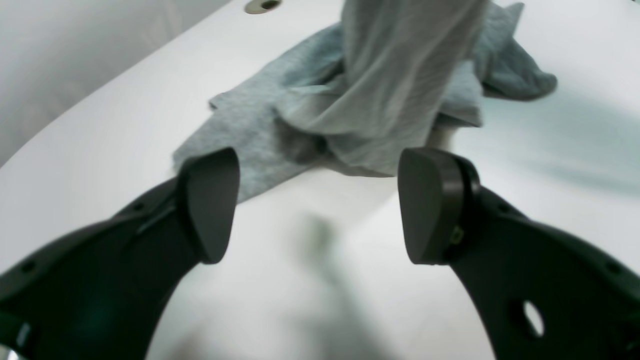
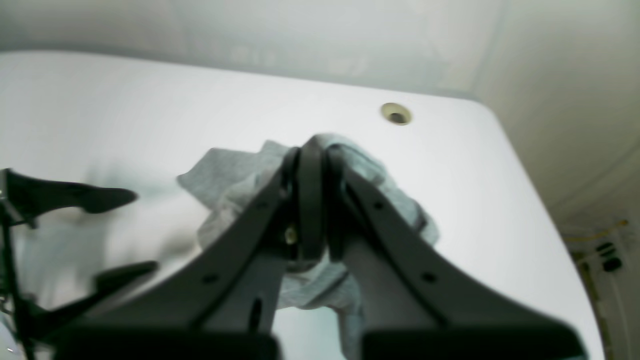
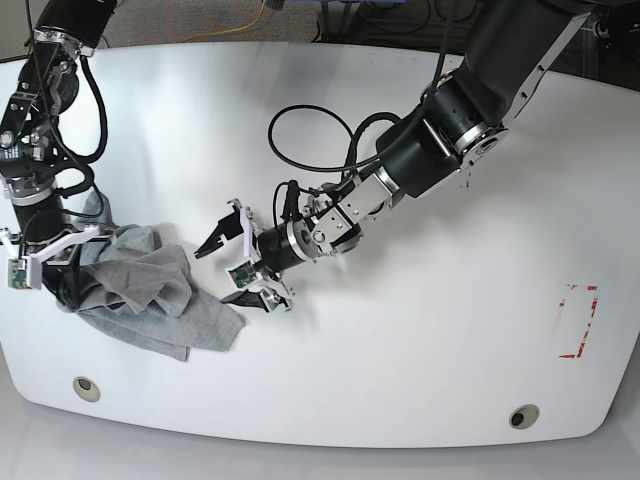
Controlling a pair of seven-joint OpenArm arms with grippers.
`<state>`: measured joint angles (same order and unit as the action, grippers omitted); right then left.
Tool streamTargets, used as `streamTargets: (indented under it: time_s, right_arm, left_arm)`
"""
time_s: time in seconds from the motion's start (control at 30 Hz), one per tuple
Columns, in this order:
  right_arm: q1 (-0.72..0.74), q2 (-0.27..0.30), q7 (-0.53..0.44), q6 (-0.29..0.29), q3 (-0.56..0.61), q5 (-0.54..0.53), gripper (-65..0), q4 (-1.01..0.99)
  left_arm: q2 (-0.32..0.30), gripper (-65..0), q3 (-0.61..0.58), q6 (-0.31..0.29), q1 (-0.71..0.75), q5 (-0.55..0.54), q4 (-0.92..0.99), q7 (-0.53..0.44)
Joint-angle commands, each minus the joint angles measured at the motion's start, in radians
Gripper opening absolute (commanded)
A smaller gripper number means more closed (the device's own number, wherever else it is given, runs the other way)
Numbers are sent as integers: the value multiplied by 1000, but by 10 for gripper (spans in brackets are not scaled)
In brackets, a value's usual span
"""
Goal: Layout the t-shirt on the table in an organized manner, then fold the t-shirt properly
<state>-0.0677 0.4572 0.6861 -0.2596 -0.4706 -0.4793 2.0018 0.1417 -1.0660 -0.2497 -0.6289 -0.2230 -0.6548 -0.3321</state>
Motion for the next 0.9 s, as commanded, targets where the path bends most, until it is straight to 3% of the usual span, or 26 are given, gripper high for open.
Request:
streamTargets:
  time_s: [0.0,0.6,0.87]
  right_arm:
    - [15,16,-27,-2,13,-12,-650,17]
    - [13,-53,-29,1,125,-11,-650,17]
    - [12,-54,-29,3,171,-11,-650,18]
  left_arm:
    - [15,-192,-20,2,-27,-13,-21,-35]
    - [15,-193,-49,8,20,-8,-147,-35]
    - [15,-193,20,8,22,-6,-145,-35]
